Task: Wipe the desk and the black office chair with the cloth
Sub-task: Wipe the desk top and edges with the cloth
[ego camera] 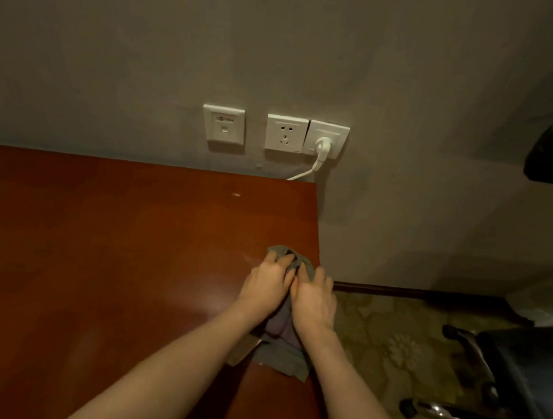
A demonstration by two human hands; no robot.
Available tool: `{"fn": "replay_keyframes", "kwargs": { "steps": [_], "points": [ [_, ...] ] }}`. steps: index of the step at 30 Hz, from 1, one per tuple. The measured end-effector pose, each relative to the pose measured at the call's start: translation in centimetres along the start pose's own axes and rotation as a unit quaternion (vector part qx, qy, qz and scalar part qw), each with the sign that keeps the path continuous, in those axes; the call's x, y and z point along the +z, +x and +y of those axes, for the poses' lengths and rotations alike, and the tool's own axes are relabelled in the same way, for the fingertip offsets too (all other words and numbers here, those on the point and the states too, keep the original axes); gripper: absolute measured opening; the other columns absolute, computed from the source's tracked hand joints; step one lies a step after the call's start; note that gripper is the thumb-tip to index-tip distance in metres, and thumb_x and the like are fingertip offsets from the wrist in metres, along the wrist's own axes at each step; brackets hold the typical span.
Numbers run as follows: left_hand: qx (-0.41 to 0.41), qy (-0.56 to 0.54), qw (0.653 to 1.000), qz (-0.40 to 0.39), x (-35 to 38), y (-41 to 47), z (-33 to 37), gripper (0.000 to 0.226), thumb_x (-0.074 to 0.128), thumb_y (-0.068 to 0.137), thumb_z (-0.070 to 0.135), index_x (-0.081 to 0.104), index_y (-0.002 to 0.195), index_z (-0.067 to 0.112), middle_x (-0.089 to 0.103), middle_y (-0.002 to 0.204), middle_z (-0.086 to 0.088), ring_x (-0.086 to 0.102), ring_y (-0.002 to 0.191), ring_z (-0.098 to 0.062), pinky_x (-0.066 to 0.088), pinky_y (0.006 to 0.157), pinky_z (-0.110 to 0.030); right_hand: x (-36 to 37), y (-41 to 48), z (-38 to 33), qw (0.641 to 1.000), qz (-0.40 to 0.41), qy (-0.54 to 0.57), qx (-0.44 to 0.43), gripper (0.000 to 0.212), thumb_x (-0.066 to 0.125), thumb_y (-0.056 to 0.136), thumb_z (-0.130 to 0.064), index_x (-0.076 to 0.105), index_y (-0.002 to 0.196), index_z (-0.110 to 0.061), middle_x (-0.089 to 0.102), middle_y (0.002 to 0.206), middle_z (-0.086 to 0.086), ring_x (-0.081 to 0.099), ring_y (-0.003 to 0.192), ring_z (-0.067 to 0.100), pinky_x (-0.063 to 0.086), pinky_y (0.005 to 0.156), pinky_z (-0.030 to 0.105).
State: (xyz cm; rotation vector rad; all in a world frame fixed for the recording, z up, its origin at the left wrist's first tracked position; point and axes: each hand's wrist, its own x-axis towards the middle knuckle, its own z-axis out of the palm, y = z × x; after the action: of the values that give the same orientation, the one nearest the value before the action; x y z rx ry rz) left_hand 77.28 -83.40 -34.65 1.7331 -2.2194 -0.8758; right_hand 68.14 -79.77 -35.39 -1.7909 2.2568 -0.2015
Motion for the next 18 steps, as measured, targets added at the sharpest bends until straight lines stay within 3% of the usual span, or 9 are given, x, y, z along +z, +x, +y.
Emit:
{"fn": "replay_keyframes", "kwargs": {
  "steps": [2, 4, 6, 8, 10, 15, 18],
  "points": [
    [-0.016, -0.023, 0.998, 0.052, -1.7, -1.0, -0.9, 0.042, 0.037, 0.1, 0.028, 0.042, 0.14, 0.016, 0.041, 0.14, -0.012, 0.047, 0.122, -0.032, 0.038, 0.094, -0.036, -0.3, -0.4, -2.5, 0.999, 0.044, 0.028, -0.003, 0.043, 0.043, 0.098, -0.018, 0.043, 0.14, -0.011, 0.049, 0.122, 0.022, 0.048, 0.111, 0.041, 0.045, 0.083, 0.046],
    [-0.047, -0.021, 0.994, 0.093, -3.4, -1.8, -3.0, 0.041, 0.038, 0.1, 0.027, 0.043, 0.139, 0.016, 0.042, 0.141, -0.013, 0.046, 0.124, -0.031, 0.037, 0.095, -0.036, 0.2, -0.5, -5.5, 1.0, 0.002, 0.016, -0.019, 0.043, 0.038, 0.099, -0.021, 0.039, 0.142, -0.015, 0.046, 0.126, 0.018, 0.045, 0.114, 0.037, 0.043, 0.087, 0.044],
    [-0.084, 0.003, 0.992, 0.097, -4.4, -2.3, -5.5, 0.041, 0.038, 0.1, 0.027, 0.044, 0.138, 0.015, 0.041, 0.142, -0.013, 0.045, 0.125, -0.032, 0.036, 0.097, -0.036, 1.3, -0.7, -8.2, 0.999, 0.003, -0.018, -0.03, 0.041, 0.05, 0.094, -0.028, 0.051, 0.134, -0.022, 0.053, 0.117, 0.011, 0.053, 0.104, 0.031, 0.047, 0.078, 0.038],
    [-0.116, 0.033, 0.99, 0.077, -4.4, -2.7, -7.2, 0.041, 0.036, 0.1, 0.028, 0.043, 0.139, 0.014, 0.039, 0.142, -0.015, 0.049, 0.12, -0.036, 0.039, 0.096, -0.039, 2.7, -0.9, -9.5, 0.998, -0.009, -0.038, -0.048, 0.038, 0.079, 0.068, -0.035, 0.072, 0.105, -0.027, 0.065, 0.09, 0.006, 0.062, 0.076, 0.025, 0.05, 0.057, 0.031],
    [-0.124, 0.058, 0.988, 0.065, -3.9, -3.0, -7.6, 0.041, 0.035, 0.101, 0.028, 0.043, 0.138, 0.012, 0.038, 0.141, -0.018, 0.053, 0.114, -0.038, 0.042, 0.091, -0.041, 4.2, -0.3, -9.5, 0.998, -0.021, -0.03, -0.048, 0.043, 0.089, 0.049, -0.036, 0.077, 0.089, -0.027, 0.066, 0.077, 0.007, 0.061, 0.063, 0.025, 0.048, 0.048, 0.029],
    [-0.087, 0.079, 0.989, 0.084, -1.9, -1.1, -5.8, 0.04, 0.037, 0.1, 0.026, 0.047, 0.134, 0.008, 0.042, 0.136, -0.019, 0.059, 0.1, -0.041, 0.047, 0.081, -0.043, 3.8, 0.6, -6.3, 0.999, 0.012, -0.034, -0.021, 0.039, 0.086, 0.057, -0.036, 0.076, 0.094, -0.027, 0.064, 0.077, 0.007, 0.059, 0.061, 0.026, 0.046, 0.046, 0.032],
    [-0.069, 0.092, 0.991, 0.068, -0.3, -0.1, -3.6, 0.04, 0.036, 0.1, 0.029, 0.045, 0.135, 0.01, 0.043, 0.134, -0.016, 0.059, 0.101, -0.04, 0.047, 0.08, -0.042, 3.2, 1.0, -3.6, 0.999, 0.027, -0.03, 0.011, 0.026, 0.074, 0.069, -0.034, 0.076, 0.094, -0.027, 0.062, 0.075, 0.007, 0.058, 0.061, 0.027, 0.046, 0.046, 0.032]
  ]
}}
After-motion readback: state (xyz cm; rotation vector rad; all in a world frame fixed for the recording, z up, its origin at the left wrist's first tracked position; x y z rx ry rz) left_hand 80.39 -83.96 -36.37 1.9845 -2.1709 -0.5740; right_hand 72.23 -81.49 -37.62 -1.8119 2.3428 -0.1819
